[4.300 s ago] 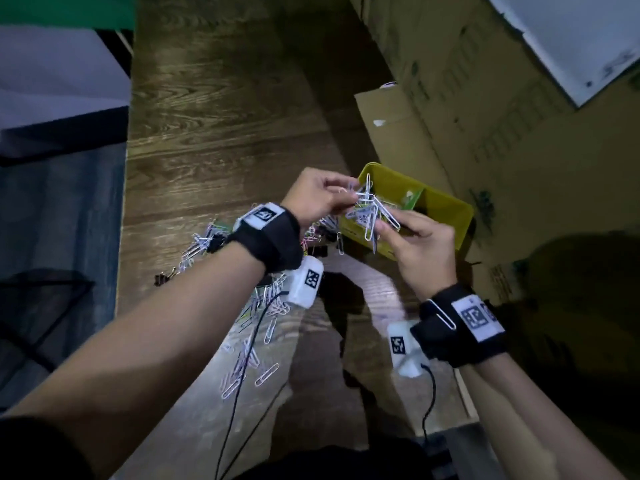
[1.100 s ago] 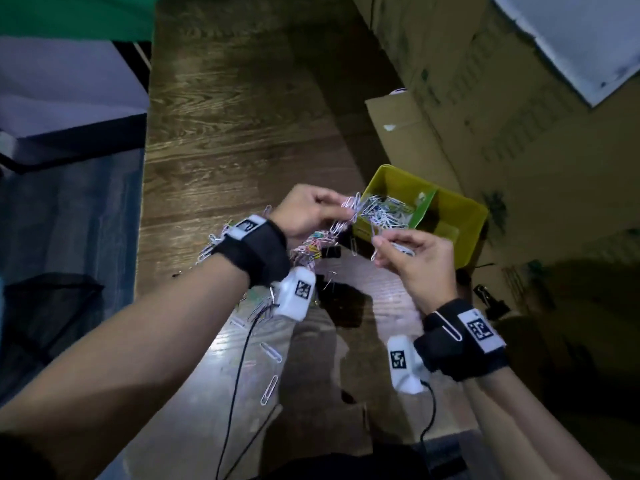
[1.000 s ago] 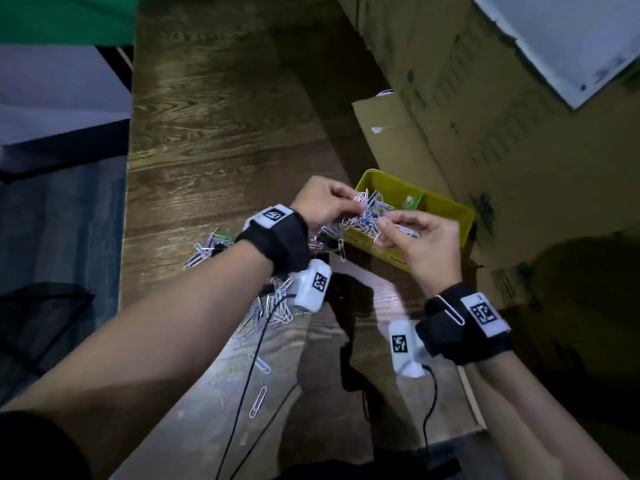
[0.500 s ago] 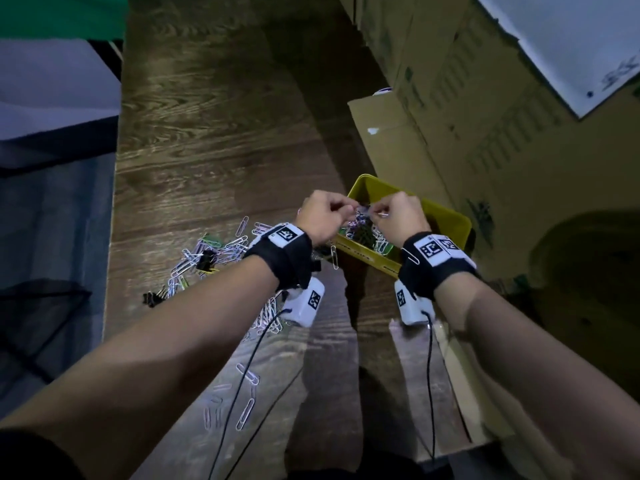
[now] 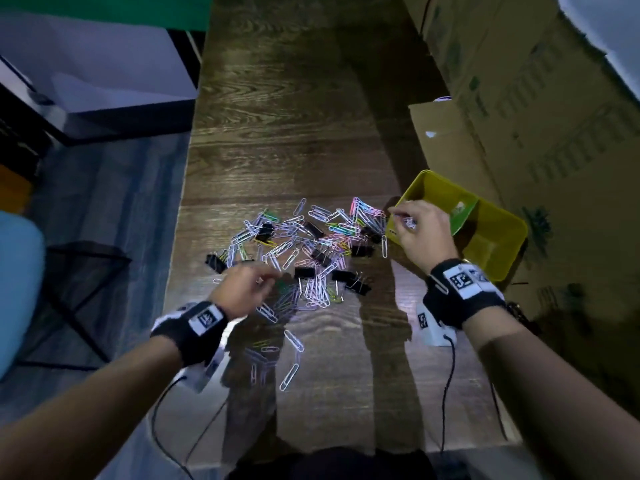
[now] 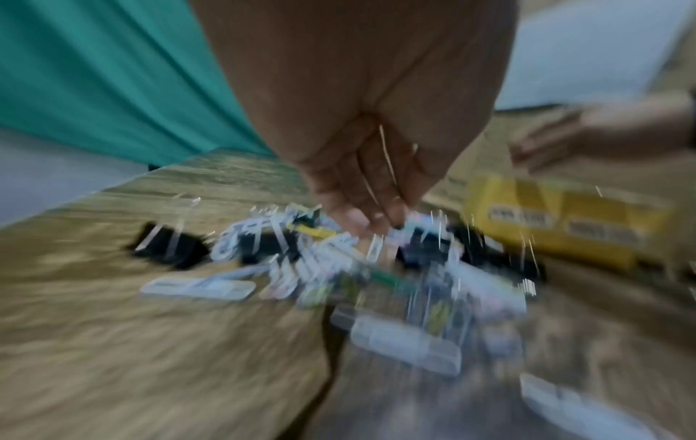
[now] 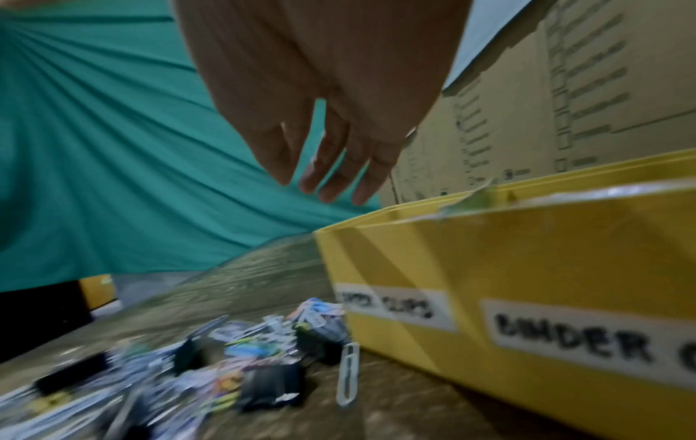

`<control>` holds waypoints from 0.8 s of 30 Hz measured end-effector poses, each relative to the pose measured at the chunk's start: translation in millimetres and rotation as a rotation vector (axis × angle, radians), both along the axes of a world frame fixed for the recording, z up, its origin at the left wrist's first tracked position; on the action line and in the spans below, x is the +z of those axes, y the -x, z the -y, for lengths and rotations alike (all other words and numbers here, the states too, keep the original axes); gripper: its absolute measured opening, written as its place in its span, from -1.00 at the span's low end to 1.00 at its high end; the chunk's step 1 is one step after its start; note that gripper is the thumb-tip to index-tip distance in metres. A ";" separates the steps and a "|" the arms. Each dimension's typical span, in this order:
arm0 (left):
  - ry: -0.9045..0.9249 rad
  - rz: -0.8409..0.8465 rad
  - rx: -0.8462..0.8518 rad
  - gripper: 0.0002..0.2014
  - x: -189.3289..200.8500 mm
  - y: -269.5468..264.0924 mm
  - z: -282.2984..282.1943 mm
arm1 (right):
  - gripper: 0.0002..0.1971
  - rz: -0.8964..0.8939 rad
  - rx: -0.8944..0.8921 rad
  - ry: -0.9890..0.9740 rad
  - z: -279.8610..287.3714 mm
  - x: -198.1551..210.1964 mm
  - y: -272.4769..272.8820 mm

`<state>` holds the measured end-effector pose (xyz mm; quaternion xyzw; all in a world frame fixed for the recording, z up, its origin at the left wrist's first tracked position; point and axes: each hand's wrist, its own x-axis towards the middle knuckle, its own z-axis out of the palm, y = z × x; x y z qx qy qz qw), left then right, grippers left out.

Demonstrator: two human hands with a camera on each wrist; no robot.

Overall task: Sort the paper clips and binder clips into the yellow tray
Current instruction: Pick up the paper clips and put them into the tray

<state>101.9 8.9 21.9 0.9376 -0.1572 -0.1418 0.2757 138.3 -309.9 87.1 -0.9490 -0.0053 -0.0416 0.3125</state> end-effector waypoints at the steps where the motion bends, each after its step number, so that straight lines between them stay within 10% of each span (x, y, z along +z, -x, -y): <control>1: -0.039 0.051 -0.064 -0.75 -12.5 12.1 -9.3 | -0.83 0.048 0.041 -0.019 -13.2 -1.8 9.7; 8: -0.349 -0.012 -0.188 -0.42 -52.5 81.7 -13.1 | -0.79 -0.114 0.505 0.077 -106.6 -64.7 92.0; 13: -0.230 0.114 -0.249 -0.58 -51.0 114.9 -11.5 | -0.52 -0.315 0.655 0.327 -126.2 -95.0 134.0; 24: -0.231 -0.087 -0.386 -0.22 -52.4 106.8 -24.8 | -0.31 -0.344 0.745 0.321 -137.3 -92.9 143.0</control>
